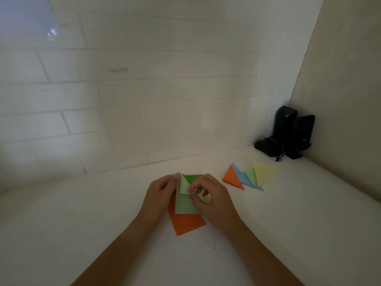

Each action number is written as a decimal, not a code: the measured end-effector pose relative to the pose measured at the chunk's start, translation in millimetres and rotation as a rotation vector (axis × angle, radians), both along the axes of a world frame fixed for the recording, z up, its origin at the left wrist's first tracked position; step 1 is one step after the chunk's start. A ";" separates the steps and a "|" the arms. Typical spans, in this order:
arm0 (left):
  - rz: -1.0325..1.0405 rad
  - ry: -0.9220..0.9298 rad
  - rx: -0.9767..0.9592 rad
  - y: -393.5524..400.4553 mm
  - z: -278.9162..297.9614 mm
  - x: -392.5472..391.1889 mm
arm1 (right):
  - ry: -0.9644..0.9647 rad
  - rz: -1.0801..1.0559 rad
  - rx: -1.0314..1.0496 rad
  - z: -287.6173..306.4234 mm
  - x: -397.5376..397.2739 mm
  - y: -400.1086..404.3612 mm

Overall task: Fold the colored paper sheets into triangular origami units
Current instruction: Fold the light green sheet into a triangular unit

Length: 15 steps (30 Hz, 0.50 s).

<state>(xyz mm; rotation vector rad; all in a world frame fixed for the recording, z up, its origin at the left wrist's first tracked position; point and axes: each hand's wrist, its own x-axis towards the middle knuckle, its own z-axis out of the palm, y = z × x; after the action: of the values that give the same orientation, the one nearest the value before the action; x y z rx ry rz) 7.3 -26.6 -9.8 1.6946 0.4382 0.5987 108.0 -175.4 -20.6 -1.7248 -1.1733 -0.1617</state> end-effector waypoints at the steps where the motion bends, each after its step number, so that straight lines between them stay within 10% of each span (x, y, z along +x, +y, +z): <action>1: -0.016 -0.015 -0.005 -0.9 -0.1 -0.6 | 0.000 -0.001 -0.008 -0.2 0.1 -0.1; 15: -0.123 0.014 0.115 -5.4 -2.4 -1.4 | 0.310 0.055 0.054 3.9 -1.3 -3.5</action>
<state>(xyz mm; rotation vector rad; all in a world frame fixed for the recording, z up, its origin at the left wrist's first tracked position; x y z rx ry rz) 5.9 -32.0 -12.2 1.8214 0.3112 0.5307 106.7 -178.9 -16.8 -1.6011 -0.9767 0.1035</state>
